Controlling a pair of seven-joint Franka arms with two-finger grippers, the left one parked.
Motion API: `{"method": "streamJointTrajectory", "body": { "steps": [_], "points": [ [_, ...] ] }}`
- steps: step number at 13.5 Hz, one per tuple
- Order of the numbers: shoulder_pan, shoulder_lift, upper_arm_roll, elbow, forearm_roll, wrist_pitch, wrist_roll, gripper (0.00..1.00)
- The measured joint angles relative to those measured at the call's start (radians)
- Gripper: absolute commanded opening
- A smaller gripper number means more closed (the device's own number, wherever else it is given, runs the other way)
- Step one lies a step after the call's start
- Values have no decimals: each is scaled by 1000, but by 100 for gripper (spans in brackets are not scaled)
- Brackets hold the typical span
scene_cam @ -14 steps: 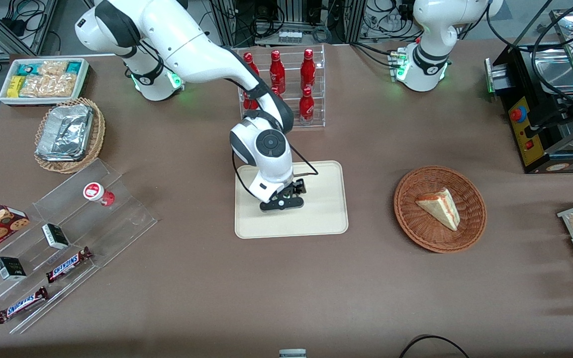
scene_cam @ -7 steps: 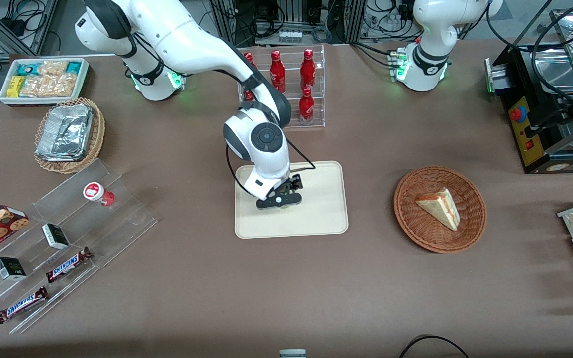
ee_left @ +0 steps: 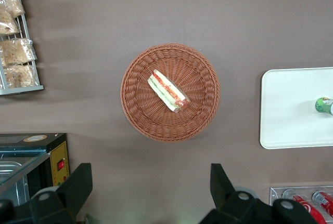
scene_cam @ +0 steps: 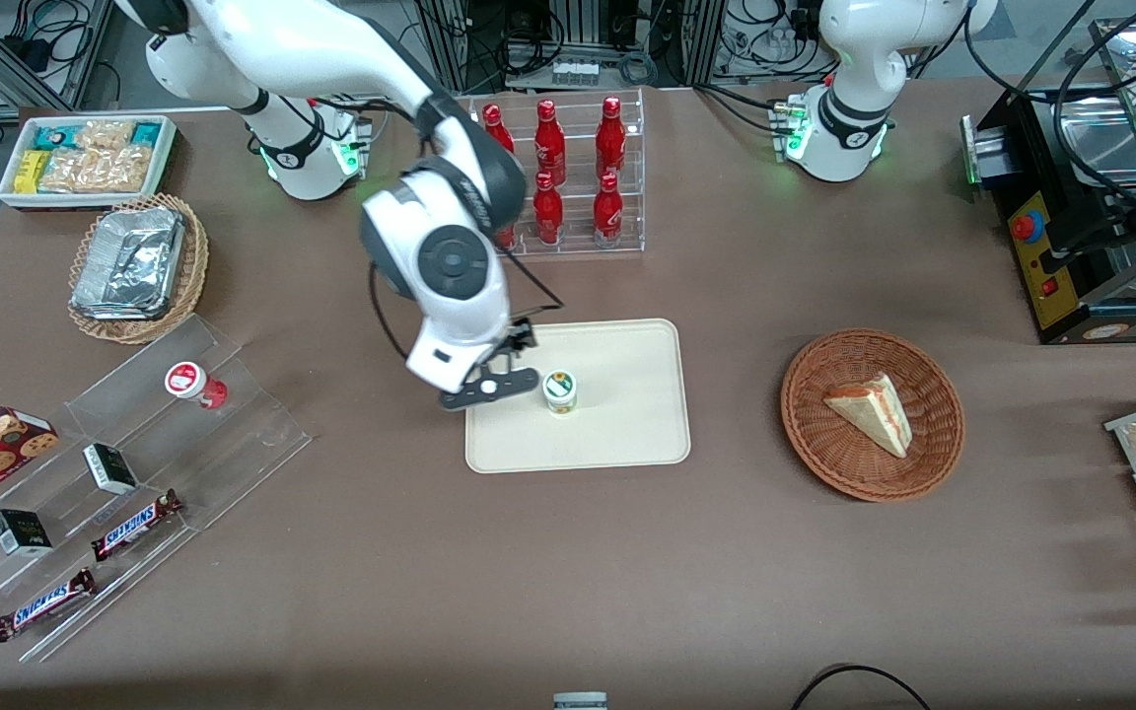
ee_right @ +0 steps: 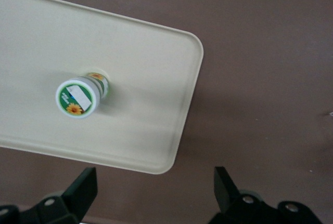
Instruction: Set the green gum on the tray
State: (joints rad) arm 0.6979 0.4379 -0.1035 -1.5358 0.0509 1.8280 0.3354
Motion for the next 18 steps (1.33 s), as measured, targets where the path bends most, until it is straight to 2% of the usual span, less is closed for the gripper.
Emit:
{"method": "streamJointTrajectory", "body": {
  "steps": [7,13,18],
  "points": [
    [-213,-97,2,-6,24,-172,-177,100],
    [-437,-198,4,-96,28,-183,-197,100],
    [-571,-302,5,-168,28,-183,-219,100]
  ]
}}
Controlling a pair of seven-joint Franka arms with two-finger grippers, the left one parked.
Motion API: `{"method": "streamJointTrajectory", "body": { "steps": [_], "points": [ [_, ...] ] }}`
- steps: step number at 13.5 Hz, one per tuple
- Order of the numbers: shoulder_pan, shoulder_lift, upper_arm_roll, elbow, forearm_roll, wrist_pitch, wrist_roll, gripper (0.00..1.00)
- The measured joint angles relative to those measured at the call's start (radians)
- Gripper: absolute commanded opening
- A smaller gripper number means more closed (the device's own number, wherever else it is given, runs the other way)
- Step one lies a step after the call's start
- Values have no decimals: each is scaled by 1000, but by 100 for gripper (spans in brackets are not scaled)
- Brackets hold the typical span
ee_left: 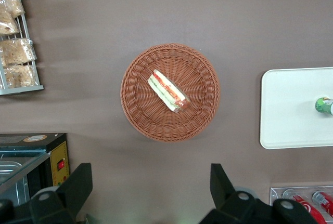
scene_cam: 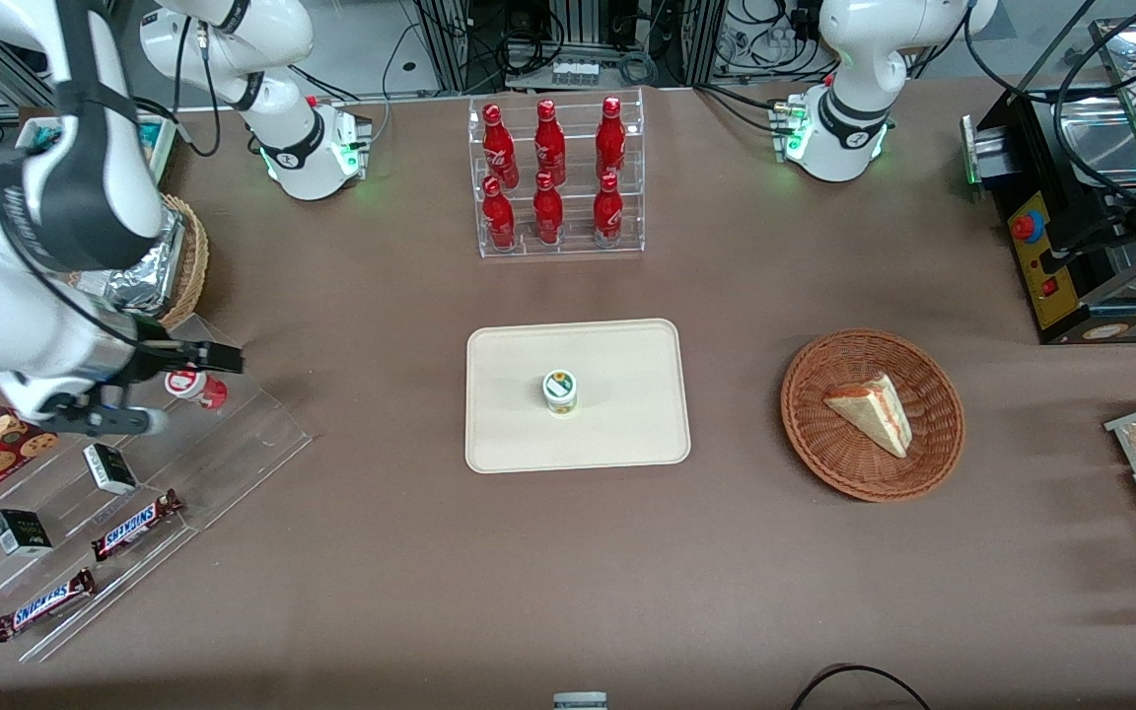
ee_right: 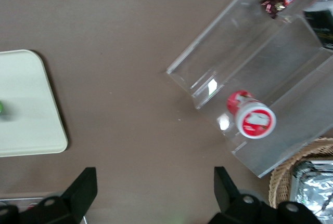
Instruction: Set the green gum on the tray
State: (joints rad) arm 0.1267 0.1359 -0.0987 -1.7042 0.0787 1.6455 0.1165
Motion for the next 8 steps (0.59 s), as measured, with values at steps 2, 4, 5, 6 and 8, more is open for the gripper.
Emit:
{"method": "streamJointTrajectory", "body": {
  "steps": [2,4,5,6,8],
  "points": [
    [-39,-51,2,-27,0,-1,-6,100],
    [-83,-100,18,-46,0,-10,-14,100],
    [-98,-121,24,-54,0,-17,-18,100],
    [-108,-137,27,-57,-1,-25,-21,100],
    [-131,-164,38,-57,-1,-46,-25,100]
  ]
}}
